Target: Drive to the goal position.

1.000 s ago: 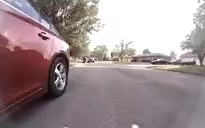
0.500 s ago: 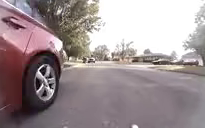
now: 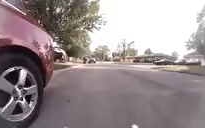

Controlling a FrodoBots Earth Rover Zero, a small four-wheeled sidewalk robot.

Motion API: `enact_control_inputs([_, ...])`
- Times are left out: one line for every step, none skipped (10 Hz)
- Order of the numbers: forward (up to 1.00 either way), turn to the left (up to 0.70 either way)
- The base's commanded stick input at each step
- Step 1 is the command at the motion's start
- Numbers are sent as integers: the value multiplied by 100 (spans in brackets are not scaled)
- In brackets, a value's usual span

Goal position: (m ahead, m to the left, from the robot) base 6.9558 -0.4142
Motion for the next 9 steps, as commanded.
enact_control_inputs([100,0])
enact_control_inputs([100,0])
enact_control_inputs([100,0])
enact_control_inputs([100,0])
enact_control_inputs([100,0])
enact_control_inputs([100,0])
enact_control_inputs([100,0])
enact_control_inputs([100,0])
enact_control_inputs([100,0])
